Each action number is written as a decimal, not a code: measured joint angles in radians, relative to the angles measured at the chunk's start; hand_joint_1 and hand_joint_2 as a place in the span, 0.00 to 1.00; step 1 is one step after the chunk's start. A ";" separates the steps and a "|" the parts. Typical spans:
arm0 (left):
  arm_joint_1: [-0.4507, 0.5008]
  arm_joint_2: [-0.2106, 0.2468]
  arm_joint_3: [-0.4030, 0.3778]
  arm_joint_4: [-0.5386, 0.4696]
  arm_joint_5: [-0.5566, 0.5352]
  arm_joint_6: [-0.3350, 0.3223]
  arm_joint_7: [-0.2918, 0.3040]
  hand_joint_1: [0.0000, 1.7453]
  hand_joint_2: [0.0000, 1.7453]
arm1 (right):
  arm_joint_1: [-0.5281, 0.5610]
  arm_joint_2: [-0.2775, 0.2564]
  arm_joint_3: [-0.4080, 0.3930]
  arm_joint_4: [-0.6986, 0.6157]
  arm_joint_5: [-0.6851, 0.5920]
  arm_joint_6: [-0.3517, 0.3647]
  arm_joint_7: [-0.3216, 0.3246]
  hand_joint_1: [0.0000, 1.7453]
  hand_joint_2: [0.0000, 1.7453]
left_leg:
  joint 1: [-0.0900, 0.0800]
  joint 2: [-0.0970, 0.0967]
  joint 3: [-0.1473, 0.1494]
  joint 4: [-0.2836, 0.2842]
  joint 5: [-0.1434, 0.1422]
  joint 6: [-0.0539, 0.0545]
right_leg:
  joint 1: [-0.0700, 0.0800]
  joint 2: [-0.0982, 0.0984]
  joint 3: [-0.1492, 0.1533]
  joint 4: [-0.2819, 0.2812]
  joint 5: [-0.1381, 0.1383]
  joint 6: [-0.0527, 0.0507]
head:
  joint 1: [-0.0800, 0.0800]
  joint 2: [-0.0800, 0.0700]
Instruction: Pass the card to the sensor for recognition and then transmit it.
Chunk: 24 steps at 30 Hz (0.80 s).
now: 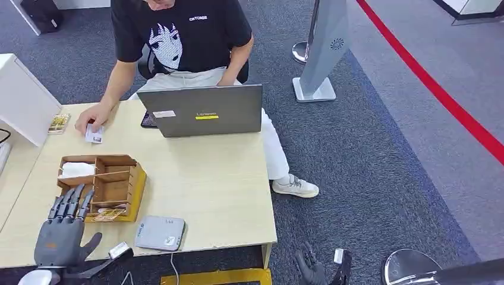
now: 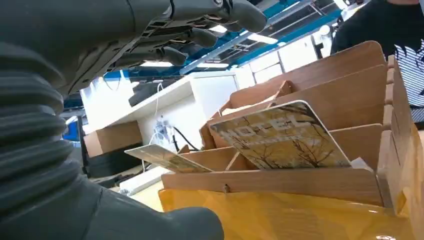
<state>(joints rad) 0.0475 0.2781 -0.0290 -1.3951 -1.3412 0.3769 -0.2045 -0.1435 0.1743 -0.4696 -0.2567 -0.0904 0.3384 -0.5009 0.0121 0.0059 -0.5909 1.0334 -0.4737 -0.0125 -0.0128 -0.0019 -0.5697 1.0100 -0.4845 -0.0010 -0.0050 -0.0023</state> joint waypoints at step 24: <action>-0.023 -0.024 0.000 0.023 -0.012 0.000 -0.016 1.00 1.00 | -0.001 0.000 0.000 0.000 0.006 0.003 0.005 0.00 1.00 | 0.000 0.000 0.000 0.000 0.000 0.000 | 0.000 0.000 0.000 0.000 0.000 0.000 | 0.000 0.000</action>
<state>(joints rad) 0.0240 0.2537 -0.0290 -1.3722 -1.3531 0.3773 -0.2209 -0.1445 0.1747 -0.4696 -0.2567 -0.0839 0.3410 -0.4963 0.0121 0.0059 -0.5909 1.0335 -0.4737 -0.0125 -0.0128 -0.0019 -0.5698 1.0100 -0.4845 -0.0010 -0.0050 -0.0023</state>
